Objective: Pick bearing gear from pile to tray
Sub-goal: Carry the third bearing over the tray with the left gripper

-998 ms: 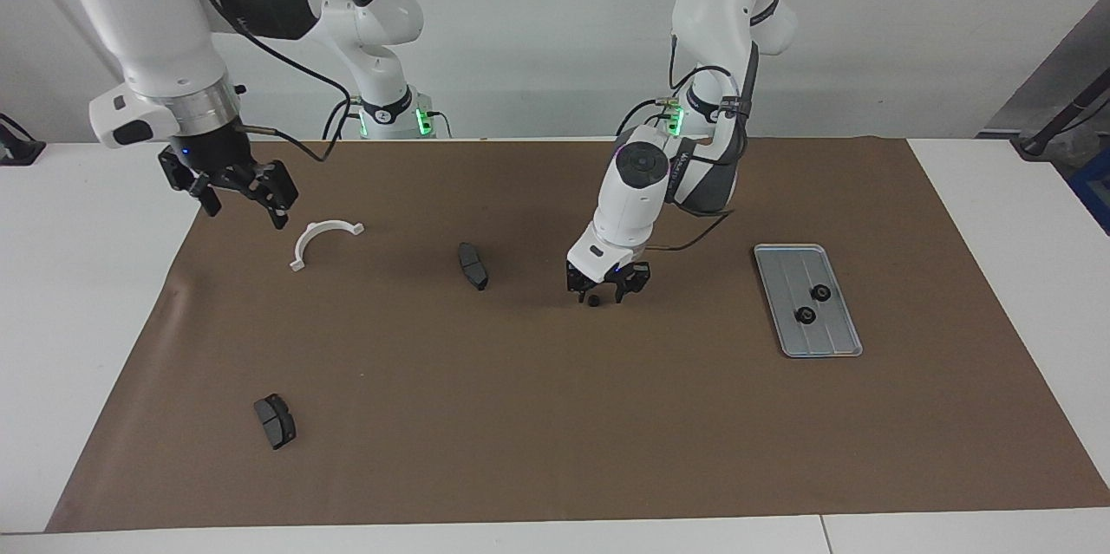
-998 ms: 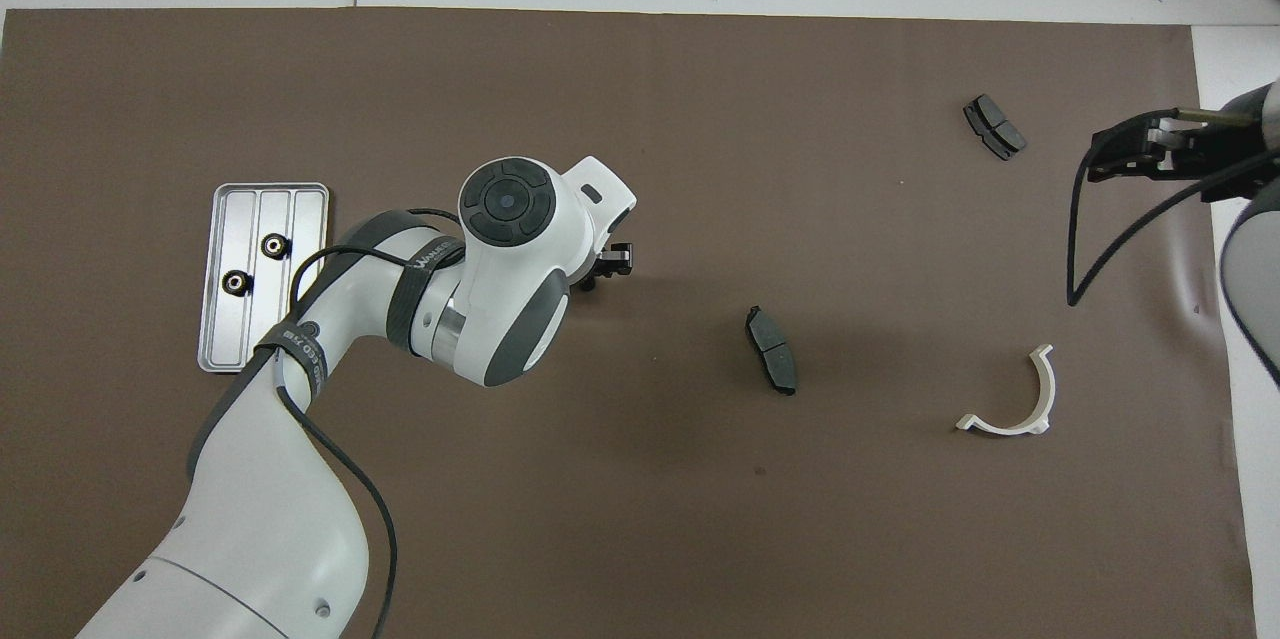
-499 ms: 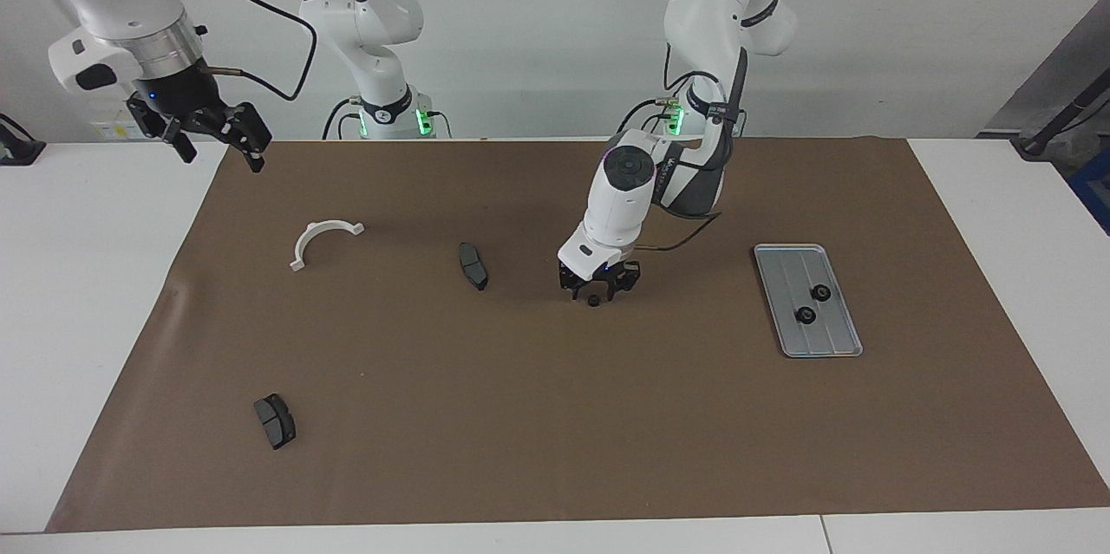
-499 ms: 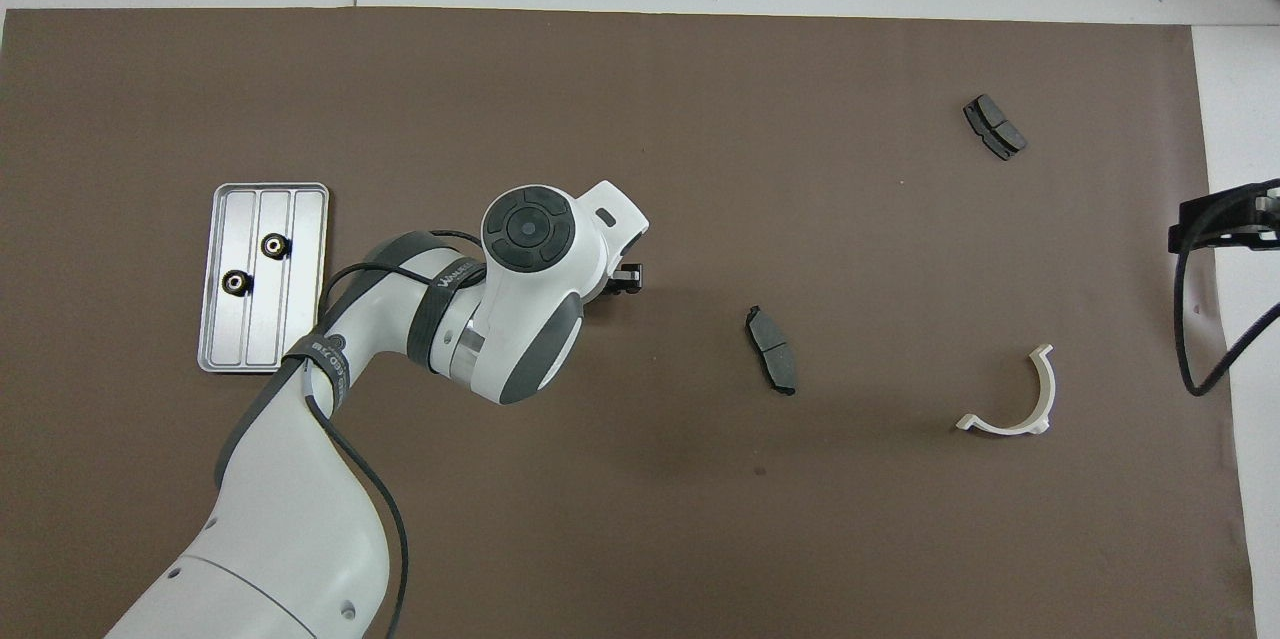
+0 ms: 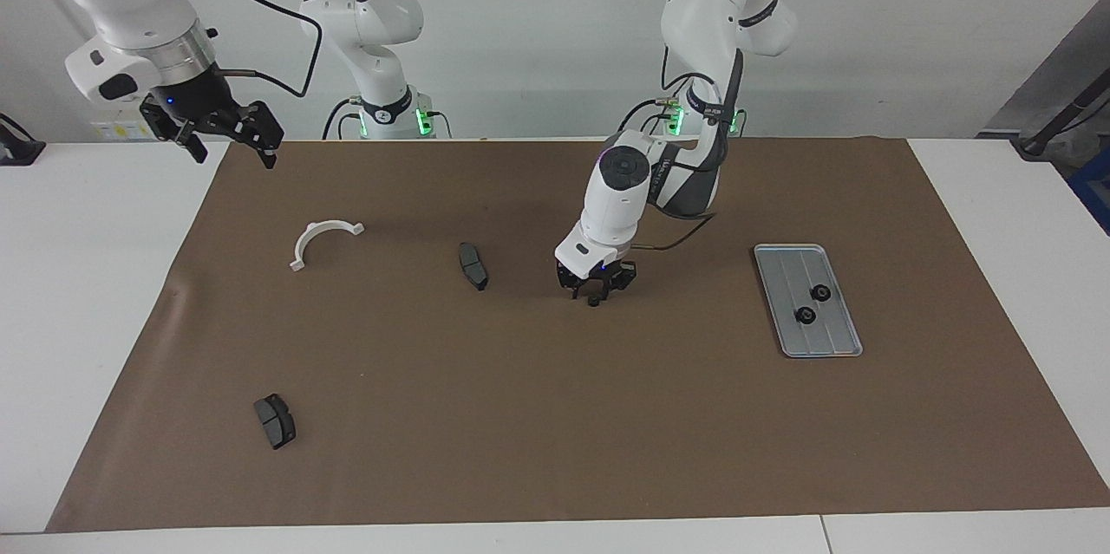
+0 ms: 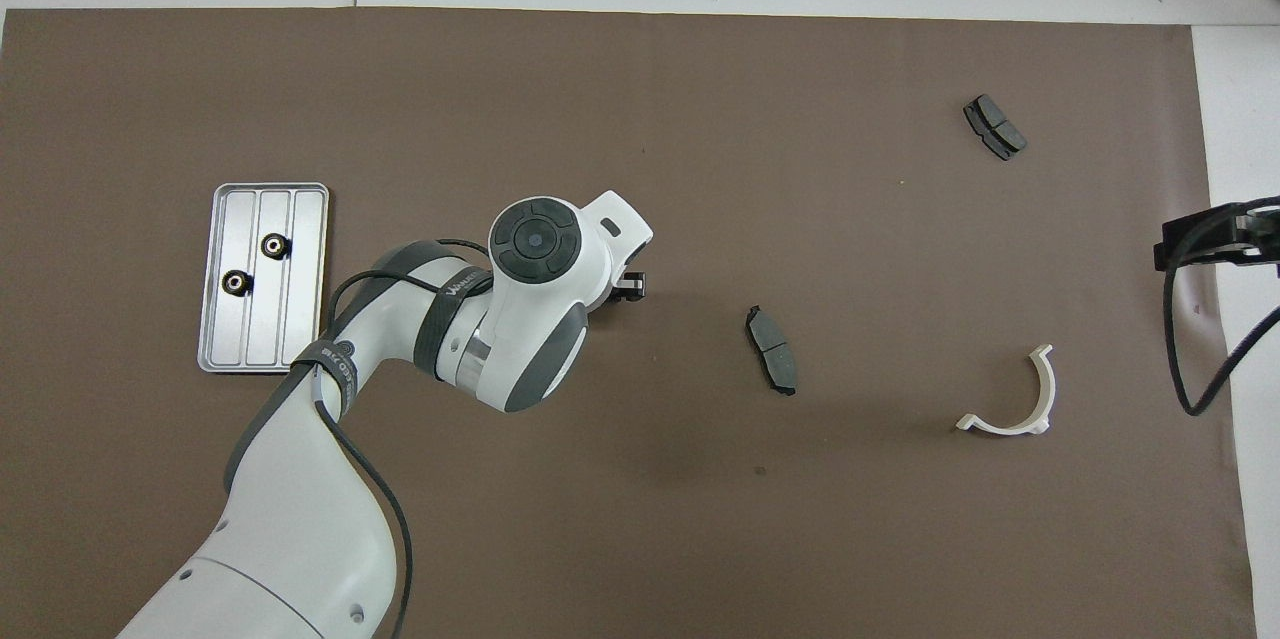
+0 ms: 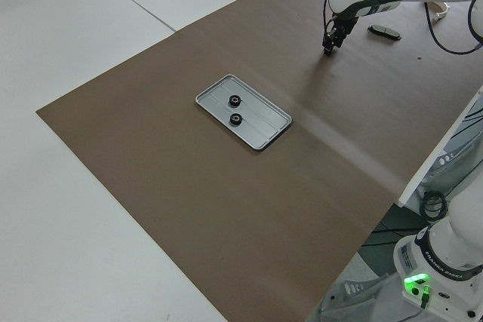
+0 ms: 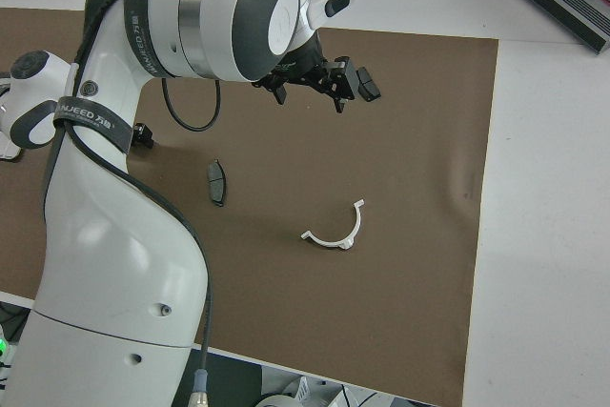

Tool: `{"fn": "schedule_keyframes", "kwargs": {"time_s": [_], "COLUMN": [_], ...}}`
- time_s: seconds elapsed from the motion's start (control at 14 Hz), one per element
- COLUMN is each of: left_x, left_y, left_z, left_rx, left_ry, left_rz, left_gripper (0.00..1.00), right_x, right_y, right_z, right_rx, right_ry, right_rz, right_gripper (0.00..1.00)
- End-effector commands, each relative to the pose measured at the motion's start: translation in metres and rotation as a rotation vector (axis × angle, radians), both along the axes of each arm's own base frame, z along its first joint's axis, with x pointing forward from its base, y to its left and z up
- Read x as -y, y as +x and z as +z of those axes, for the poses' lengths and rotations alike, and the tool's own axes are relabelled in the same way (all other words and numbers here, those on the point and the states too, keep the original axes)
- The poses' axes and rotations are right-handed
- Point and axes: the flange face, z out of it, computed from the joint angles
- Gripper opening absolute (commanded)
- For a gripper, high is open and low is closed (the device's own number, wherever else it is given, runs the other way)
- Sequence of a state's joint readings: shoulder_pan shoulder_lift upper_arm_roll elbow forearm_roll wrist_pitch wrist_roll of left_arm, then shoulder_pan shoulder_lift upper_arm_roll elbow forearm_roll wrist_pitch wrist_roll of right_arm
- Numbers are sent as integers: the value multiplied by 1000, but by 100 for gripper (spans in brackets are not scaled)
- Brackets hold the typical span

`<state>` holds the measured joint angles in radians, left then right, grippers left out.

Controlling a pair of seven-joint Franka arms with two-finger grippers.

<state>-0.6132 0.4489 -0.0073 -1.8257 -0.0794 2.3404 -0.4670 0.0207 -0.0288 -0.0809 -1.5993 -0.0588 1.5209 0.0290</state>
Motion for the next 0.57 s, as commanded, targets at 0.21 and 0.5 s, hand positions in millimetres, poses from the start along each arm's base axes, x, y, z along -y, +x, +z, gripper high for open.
{"fn": "schedule_keyframes", "kwargs": {"time_s": [0.21, 0.5], "left_x": [-2, -1], "left_y": [-4, -4], "left_z": [1, 2], "left_rx": [12, 13], "left_ry": [-1, -2], "left_rz": [12, 10], "left_gripper": [28, 9], "right_x": [-7, -10], "right_y": [-4, -4], "right_z": [10, 8], "right_rx": [-9, 8], "right_ry": [71, 66], "right_rz": [-16, -41], "right_gripper": [100, 100]}}
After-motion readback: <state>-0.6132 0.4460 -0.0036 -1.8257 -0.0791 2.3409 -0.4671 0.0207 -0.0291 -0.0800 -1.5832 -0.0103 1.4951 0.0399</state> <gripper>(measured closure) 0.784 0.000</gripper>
